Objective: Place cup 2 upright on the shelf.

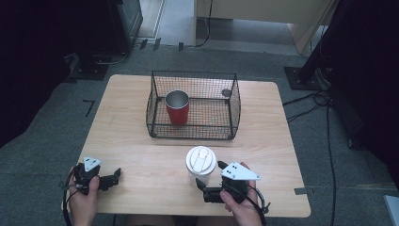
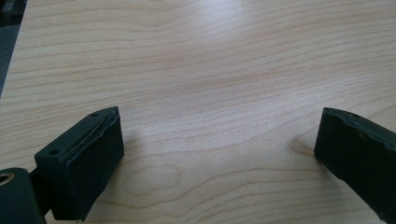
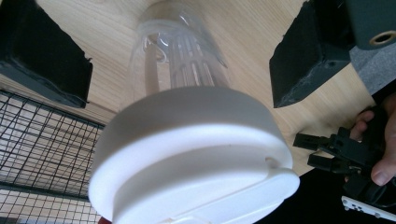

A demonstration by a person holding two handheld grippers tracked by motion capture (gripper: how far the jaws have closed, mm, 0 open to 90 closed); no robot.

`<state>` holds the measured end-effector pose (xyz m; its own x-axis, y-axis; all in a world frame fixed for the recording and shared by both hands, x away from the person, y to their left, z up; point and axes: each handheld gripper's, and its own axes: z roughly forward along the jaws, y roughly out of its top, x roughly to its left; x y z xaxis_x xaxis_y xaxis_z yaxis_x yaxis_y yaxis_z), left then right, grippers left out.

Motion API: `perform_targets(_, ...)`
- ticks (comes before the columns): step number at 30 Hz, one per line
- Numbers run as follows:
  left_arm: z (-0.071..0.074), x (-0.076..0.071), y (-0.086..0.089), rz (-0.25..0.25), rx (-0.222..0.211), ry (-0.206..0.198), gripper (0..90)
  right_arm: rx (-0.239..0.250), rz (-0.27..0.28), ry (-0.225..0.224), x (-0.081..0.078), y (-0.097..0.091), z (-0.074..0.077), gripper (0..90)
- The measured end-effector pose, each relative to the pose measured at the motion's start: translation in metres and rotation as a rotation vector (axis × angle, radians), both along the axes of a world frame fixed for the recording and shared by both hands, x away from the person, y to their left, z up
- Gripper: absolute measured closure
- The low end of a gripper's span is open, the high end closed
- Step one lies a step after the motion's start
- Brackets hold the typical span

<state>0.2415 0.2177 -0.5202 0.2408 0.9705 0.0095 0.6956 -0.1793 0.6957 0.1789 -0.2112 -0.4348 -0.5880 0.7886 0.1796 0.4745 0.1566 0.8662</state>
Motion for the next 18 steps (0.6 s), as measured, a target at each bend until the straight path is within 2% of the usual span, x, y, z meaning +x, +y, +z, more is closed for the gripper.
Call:
perform_targets(9,0.000,0.000,0.000,0.001,-0.002,-0.001,2.1,-0.005,-0.033,-0.009,0.004,0.011,-0.001,6.2)
perform_targets(14,0.000,0.000,0.000,0.001,-0.002,-0.001,2.1,-0.023,-0.052,-0.007,0.006,0.019,-0.003,6.2)
perform_targets(18,0.000,0.000,0.000,0.000,0.000,0.000,2.1,-0.052,-0.076,-0.027,0.008,0.028,-0.006,7.4)
